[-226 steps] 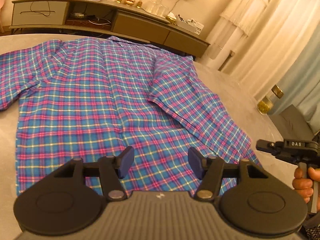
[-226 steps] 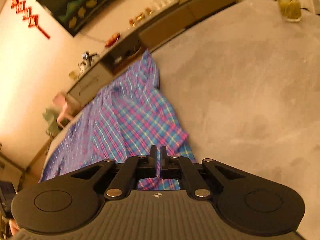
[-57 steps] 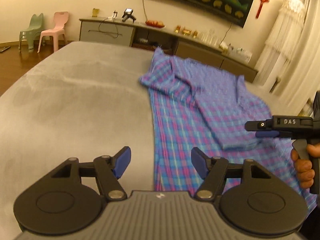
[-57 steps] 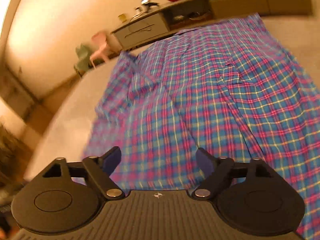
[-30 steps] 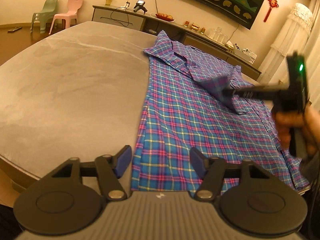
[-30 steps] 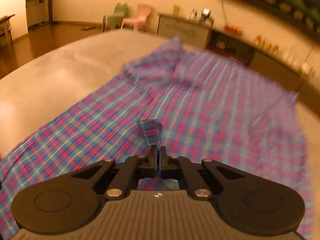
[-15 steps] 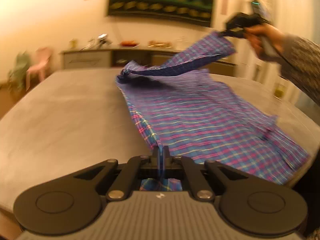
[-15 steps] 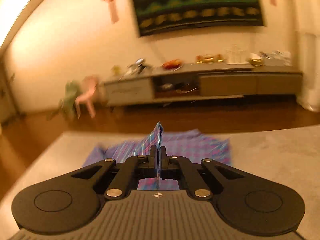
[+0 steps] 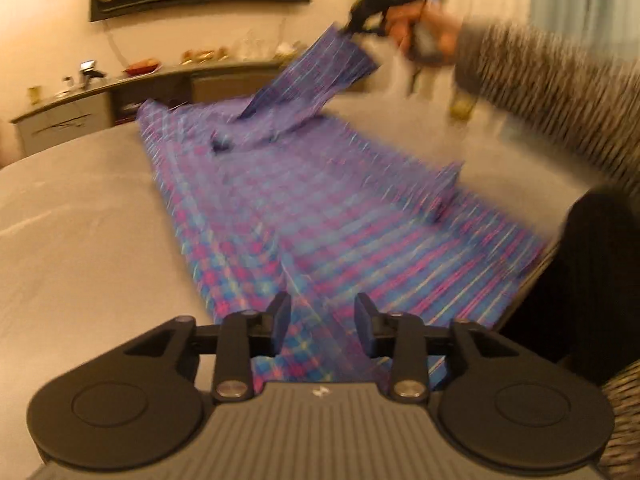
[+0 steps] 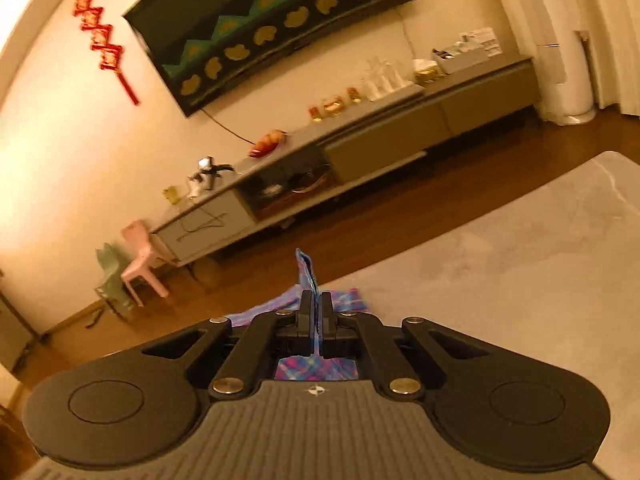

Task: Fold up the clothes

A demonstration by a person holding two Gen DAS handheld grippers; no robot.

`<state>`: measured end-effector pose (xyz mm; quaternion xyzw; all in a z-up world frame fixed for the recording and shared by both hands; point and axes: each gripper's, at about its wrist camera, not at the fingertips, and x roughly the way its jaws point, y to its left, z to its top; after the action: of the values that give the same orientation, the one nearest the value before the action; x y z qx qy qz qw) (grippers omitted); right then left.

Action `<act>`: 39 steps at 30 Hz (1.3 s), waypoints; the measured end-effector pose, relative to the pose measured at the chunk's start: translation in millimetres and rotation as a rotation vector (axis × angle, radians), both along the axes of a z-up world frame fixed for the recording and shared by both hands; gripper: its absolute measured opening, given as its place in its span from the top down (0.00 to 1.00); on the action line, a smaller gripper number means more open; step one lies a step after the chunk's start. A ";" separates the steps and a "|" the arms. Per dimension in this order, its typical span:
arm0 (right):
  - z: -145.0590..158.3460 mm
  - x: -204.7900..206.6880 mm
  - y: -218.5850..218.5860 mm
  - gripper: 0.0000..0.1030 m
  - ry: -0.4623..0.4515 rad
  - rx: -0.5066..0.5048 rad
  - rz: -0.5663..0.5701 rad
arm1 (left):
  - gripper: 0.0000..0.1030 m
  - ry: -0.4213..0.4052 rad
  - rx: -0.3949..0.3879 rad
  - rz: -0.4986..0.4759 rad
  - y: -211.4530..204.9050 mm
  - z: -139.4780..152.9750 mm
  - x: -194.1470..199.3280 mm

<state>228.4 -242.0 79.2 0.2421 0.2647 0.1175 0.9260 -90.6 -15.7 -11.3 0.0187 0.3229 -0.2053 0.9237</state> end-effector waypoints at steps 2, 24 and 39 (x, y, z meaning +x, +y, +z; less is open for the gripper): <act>10.3 -12.3 9.2 1.00 -0.041 0.013 0.039 | 0.53 -0.035 -0.066 0.006 21.5 21.4 8.2; -115.4 -226.2 223.2 1.00 0.057 -0.337 0.862 | 0.45 0.171 -0.160 0.343 92.7 -7.8 394.9; -125.2 -228.5 226.6 1.00 0.164 -0.279 1.017 | 0.68 0.165 0.043 0.453 88.5 -51.5 477.8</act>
<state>-0.1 -15.4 -46.0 -0.0336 0.4334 0.4960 0.7517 387.1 72.8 -62.7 -0.0512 0.3975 0.0132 0.9161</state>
